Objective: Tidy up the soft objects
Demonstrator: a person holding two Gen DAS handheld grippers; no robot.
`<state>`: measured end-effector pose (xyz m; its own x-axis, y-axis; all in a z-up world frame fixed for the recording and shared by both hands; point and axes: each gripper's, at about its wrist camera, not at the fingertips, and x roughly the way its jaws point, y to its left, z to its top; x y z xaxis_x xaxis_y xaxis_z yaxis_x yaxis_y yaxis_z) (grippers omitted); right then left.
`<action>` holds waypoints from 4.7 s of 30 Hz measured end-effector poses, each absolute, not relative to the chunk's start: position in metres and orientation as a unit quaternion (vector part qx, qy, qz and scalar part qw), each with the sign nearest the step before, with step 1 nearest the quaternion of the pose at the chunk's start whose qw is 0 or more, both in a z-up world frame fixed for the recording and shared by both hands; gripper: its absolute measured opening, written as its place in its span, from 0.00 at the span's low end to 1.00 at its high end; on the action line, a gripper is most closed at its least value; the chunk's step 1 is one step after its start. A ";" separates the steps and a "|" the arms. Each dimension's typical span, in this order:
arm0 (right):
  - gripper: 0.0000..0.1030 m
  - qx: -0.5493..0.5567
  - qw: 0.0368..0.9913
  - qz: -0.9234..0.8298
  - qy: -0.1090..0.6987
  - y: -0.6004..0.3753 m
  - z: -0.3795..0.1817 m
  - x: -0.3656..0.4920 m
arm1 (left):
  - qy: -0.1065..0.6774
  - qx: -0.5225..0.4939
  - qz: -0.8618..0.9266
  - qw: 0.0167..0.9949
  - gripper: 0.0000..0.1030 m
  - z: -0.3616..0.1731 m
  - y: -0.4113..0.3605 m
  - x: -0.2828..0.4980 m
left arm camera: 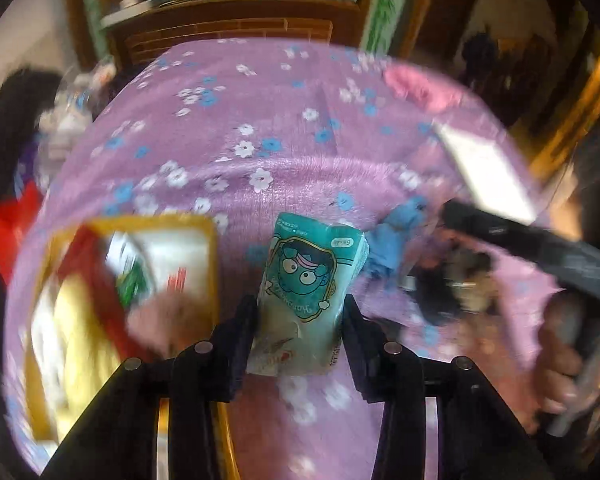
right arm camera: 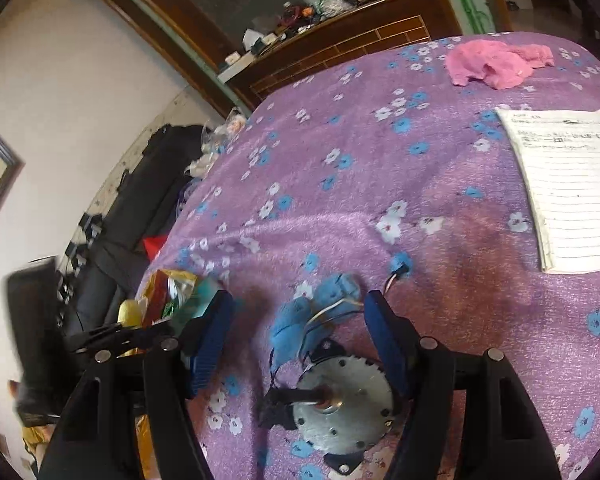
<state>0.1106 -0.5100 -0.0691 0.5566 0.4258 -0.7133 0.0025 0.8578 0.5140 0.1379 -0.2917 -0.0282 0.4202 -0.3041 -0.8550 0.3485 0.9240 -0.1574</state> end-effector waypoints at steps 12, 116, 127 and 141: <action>0.57 0.068 0.783 0.033 0.617 -0.439 -0.093 0.182 | 0.440 -0.089 -0.192 0.873 0.43 -0.002 -0.187 0.046; 0.67 0.209 0.867 0.215 0.398 -0.294 -0.058 -0.019 | 0.405 -0.104 -0.072 0.905 0.81 -0.035 -0.080 -0.024; 0.68 0.190 0.863 0.210 0.418 -0.294 -0.054 -0.045 | 0.421 -0.023 0.004 0.907 0.81 -0.031 -0.102 -0.052; 0.73 0.190 0.870 0.220 0.399 -0.290 -0.046 -0.058 | 0.416 -0.004 0.013 0.909 0.84 -0.040 -0.116 -0.064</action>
<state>-0.0583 -0.2896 -0.0455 0.5850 0.5335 -0.6109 -0.2309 0.8316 0.5051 -0.0637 -0.1155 -0.0402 0.6528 0.0209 -0.7573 -0.0270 0.9996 0.0043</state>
